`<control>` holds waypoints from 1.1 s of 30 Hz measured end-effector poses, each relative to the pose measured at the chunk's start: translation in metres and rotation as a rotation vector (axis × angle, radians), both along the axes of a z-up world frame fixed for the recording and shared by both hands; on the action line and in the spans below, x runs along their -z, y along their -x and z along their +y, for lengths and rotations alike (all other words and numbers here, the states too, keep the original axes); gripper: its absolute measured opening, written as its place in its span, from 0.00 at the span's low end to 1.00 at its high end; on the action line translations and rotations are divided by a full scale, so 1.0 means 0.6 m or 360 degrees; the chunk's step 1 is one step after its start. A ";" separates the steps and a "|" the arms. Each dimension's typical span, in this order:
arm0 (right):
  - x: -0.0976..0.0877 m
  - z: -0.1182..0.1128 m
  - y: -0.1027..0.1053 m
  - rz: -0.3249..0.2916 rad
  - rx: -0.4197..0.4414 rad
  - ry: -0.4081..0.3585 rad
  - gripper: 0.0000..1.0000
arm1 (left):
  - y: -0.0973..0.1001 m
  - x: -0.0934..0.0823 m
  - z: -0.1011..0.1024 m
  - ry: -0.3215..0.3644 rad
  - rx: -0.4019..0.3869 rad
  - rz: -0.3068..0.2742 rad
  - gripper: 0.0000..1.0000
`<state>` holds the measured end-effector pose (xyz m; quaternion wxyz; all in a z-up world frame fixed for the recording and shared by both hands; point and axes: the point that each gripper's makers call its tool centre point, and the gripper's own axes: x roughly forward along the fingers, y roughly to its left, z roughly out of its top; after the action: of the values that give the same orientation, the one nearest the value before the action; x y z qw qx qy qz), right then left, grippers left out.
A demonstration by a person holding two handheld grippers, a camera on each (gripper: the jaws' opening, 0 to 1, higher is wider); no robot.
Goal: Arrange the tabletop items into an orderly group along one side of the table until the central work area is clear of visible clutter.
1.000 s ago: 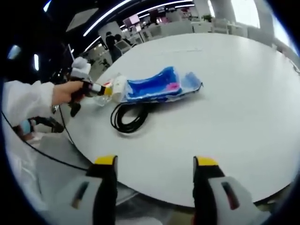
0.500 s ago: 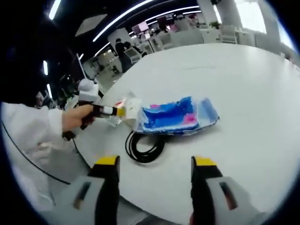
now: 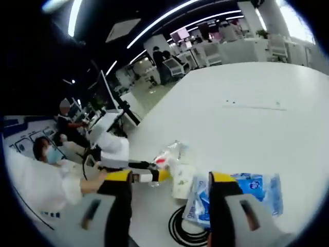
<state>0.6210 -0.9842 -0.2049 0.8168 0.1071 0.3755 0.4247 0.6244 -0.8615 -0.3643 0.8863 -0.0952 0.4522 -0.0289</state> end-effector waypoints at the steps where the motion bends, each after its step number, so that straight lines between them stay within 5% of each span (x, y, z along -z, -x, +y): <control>1: -0.002 0.009 0.001 0.0009 -0.0008 -0.0010 0.59 | 0.000 0.000 0.000 0.0006 -0.0004 -0.0008 0.39; 21: 0.031 0.109 -0.054 0.0122 -0.0112 0.0092 0.59 | -0.004 -0.003 -0.001 0.0032 -0.0082 -0.0145 0.40; 26: 0.043 0.143 -0.064 0.0246 -0.0070 0.0030 0.59 | -0.006 -0.005 -0.001 0.0037 -0.0104 -0.0168 0.40; 33: 0.076 0.166 -0.086 0.0222 -0.0104 0.0130 0.56 | -0.009 -0.004 -0.003 0.0035 -0.0102 -0.0203 0.41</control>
<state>0.6725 -0.8846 -0.2508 0.7781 0.0907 0.4519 0.4268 0.6295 -0.8632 -0.3619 0.9127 -0.1174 0.3912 -0.0115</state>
